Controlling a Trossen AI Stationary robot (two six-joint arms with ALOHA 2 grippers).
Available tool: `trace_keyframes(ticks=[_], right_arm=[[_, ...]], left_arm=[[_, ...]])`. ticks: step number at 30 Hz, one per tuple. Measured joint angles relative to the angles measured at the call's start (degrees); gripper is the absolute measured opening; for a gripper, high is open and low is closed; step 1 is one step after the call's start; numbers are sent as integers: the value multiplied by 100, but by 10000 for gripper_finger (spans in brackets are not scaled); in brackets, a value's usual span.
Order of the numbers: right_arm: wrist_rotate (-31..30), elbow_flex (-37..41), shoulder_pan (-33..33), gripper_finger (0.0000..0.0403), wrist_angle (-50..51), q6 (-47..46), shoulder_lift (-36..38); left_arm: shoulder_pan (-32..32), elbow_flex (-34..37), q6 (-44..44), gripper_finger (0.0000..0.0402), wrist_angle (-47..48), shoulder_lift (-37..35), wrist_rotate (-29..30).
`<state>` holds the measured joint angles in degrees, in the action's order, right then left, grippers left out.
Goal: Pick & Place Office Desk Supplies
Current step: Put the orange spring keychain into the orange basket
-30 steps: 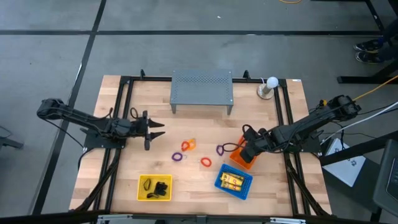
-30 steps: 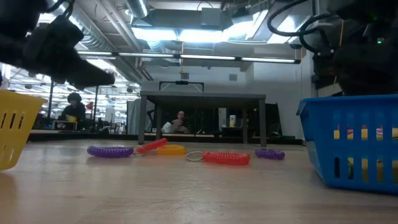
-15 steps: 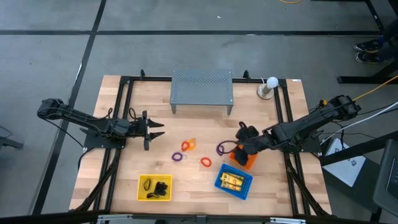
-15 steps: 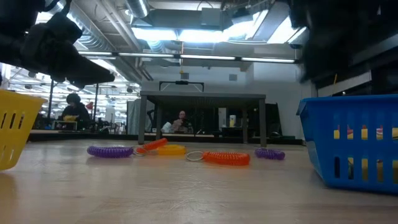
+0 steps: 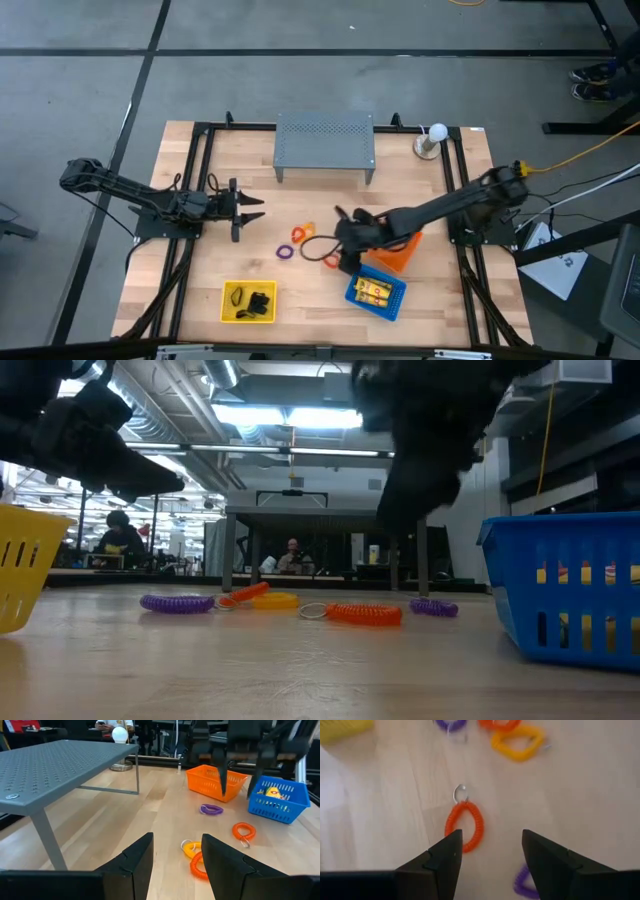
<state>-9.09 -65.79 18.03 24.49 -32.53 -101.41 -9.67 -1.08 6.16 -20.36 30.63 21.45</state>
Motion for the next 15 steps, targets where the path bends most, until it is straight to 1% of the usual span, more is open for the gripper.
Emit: trace_keyframes(ticks=[6, 10, 15], right_arm=[[357, -678, -36, 206, 321, 156, -972], [391, -1027, -44, 206, 656, 263, -1349], [419, -1102, -131, 206, 736, 163, -1594]], left_arm=[[1, 2, 10, 161, 7, 0, -20], [0, 2, 12, 161, 37, 0, -20], [0, 4, 59, 161, 83, 0, -52]])
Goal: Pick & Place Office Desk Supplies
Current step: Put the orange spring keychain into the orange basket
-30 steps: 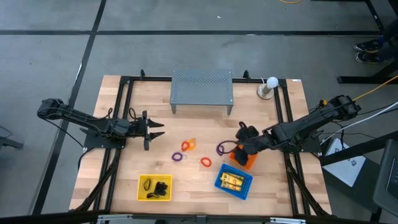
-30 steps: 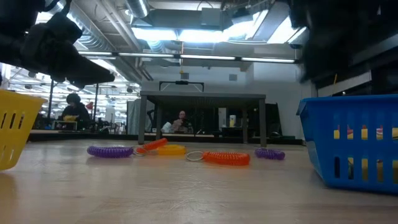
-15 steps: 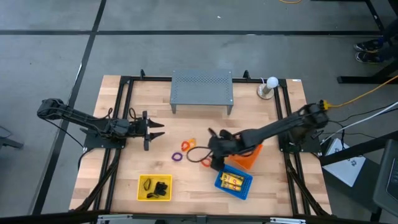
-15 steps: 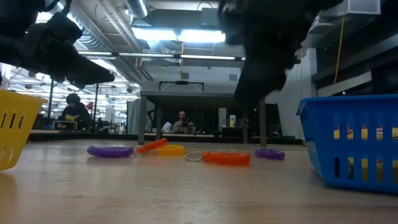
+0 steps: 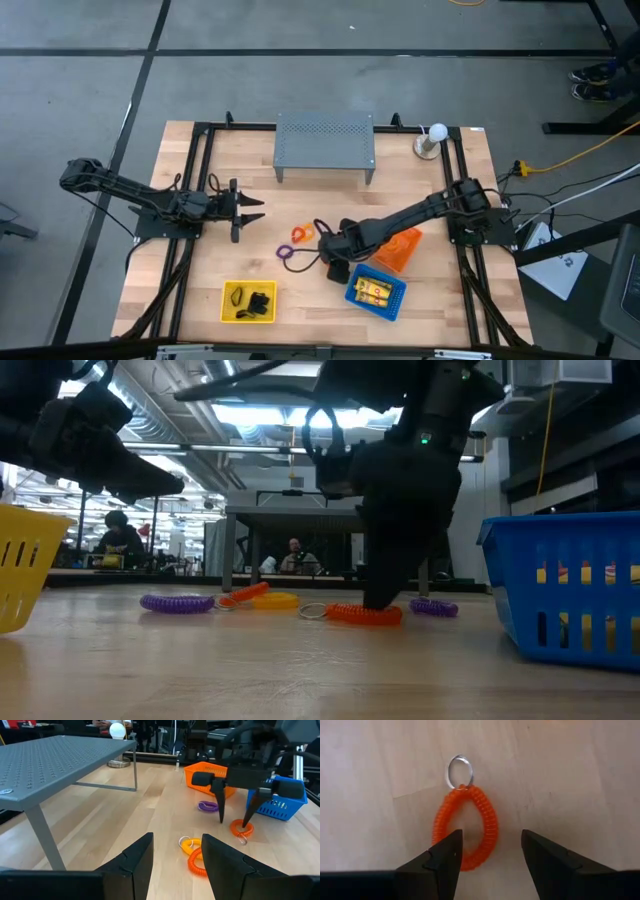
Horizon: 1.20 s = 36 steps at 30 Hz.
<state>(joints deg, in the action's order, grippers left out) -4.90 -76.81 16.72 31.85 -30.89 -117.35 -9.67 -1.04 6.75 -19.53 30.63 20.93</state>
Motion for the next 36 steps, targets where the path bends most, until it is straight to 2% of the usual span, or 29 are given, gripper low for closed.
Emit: trace_keyframes(ticks=[4, 6, 9, 12, 14, 18, 23, 30, 36], right_arm=[[-55, -12, -67, 200, 33, 2, -47], [-116, -12, -95, 181, 56, 1, -52], [-123, -7, -161, 121, 84, 4, -56], [-128, -1, -220, 39, 114, 2, -58], [-133, -1, -245, 16, 74, 12, -60], [-130, 10, -303, 26, -39, 113, -65], [-442, 50, -339, 7, -438, 316, 51], [-588, 38, -322, 7, -619, 589, 807], [-1215, 30, -205, 7, -497, 712, 1564]], left_arm=[[-1, 0, 13, 161, 9, 0, 0], [0, 0, 15, 161, 11, 0, 0], [0, 1, 13, 161, 11, 0, 0], [0, 2, 13, 161, 11, 0, -1], [2, 2, 13, 161, 11, 0, -3], [0, 2, 13, 161, 11, 0, -158], [2, 2, 10, 161, 11, 0, -102], [2, 2, 6, 161, 26, 0, -99], [-1, 2, 2, 161, 69, 0, -99]])
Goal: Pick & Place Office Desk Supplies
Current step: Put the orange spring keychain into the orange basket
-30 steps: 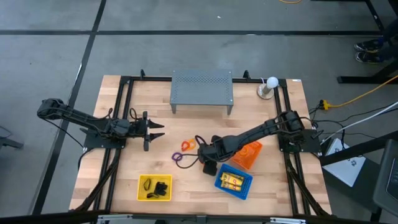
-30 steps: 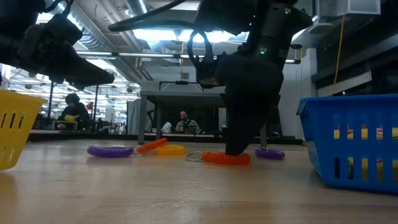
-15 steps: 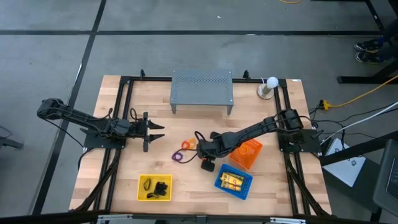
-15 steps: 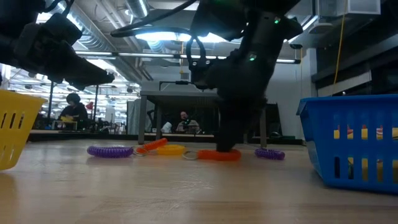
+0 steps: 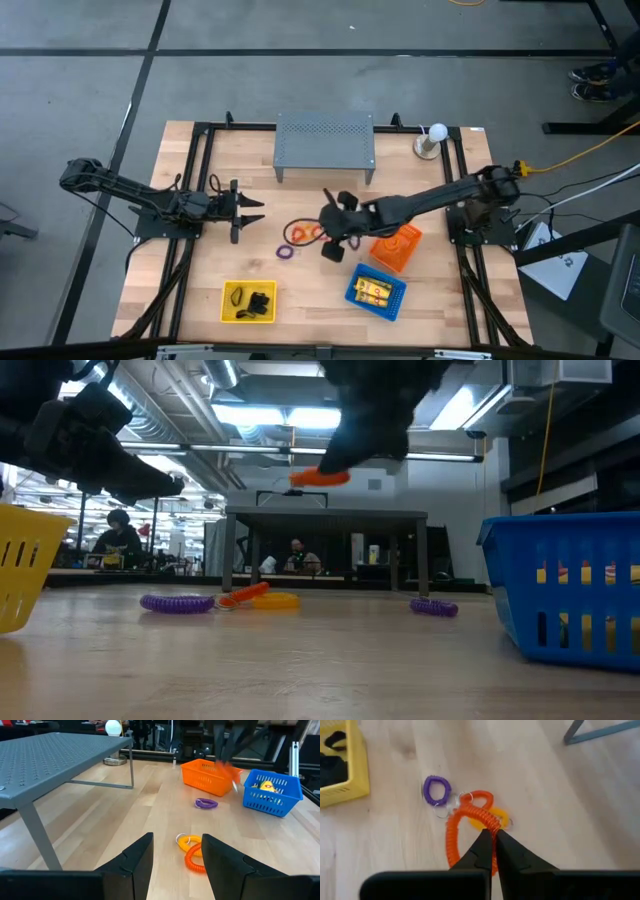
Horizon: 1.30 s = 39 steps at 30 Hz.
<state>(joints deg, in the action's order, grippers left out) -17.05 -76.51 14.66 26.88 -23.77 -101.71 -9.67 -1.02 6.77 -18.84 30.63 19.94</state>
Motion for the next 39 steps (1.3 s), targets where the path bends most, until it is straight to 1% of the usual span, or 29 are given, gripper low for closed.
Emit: trace_keyframes(ticks=[3, 6, 11, 17, 19, 23, 30, 35, 39], right_arm=[[-355, -4, 134, 6, 336, -102, 387], [-857, -7, 318, 6, 997, -444, 730], [-1462, -11, 762, 6, 2150, -1428, 1144], [-1765, -7, 1233, 5, 3750, -2908, 1250], [-1764, 53, 1352, 5, 4112, -3407, 1250], [-1552, 350, 1563, 5, 4416, -4134, 1250], [-1152, 1234, 1789, 5, 4405, -5230, 1250], [-1032, 1694, 1791, 6, 4215, -5426, 1250], [-896, 1897, 1791, 17, 3867, -5374, 1250]], left_arm=[[0, 0, 0, 161, 37, 0, -6], [0, 0, 32, 161, 81, 0, -26], [2, 0, 54, 161, 114, 0, -44], [1, 0, 85, 161, 106, 0, -48], [2, 0, 96, 161, 106, 0, -50], [2, 0, 98, 161, 106, 0, -55], [2, 0, 154, 161, 102, 0, -118], [0, 0, 162, 161, 103, 0, -125], [2, 2, 161, 161, 104, 0, -125]])
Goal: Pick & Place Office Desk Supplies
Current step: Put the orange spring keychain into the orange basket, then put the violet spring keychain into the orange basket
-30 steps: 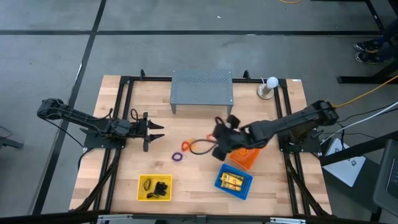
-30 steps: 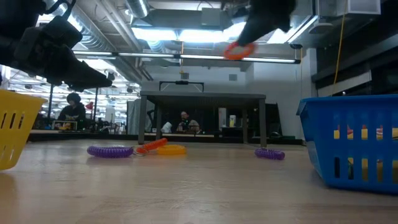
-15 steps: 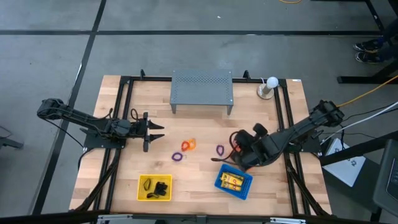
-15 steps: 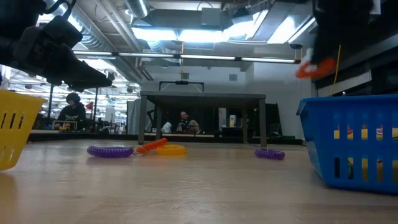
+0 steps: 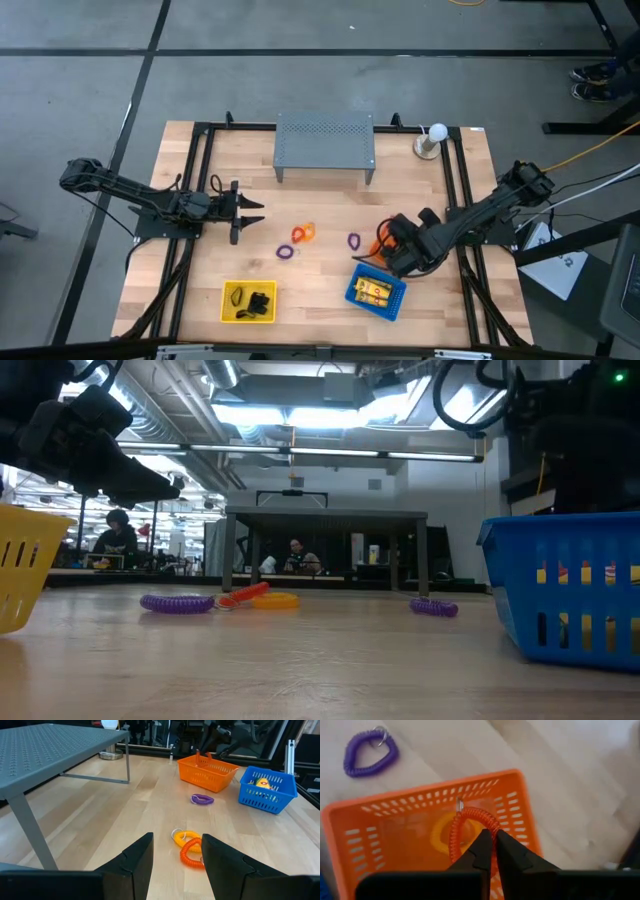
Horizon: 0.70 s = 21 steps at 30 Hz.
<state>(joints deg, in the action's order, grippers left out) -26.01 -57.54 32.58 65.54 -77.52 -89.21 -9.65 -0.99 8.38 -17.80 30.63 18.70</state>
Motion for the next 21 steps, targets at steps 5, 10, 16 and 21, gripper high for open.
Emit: trace_keyframes(ticks=[5, 10, 16, 21], right_arm=[[189, 269, 0, 25, -514, 10, 0], [106, 315, -19, 46, -351, -147, 0], [9, -78, -26, 119, 171, -21, 26], [-424, -491, -26, 171, 326, 143, 26]], left_arm=[[0, 0, -2, 161, 2, 0, 2], [0, 0, -4, 161, 2, 0, 2], [0, 0, -4, 161, 2, 0, 2], [0, 0, -6, 161, 4, 0, 4]])
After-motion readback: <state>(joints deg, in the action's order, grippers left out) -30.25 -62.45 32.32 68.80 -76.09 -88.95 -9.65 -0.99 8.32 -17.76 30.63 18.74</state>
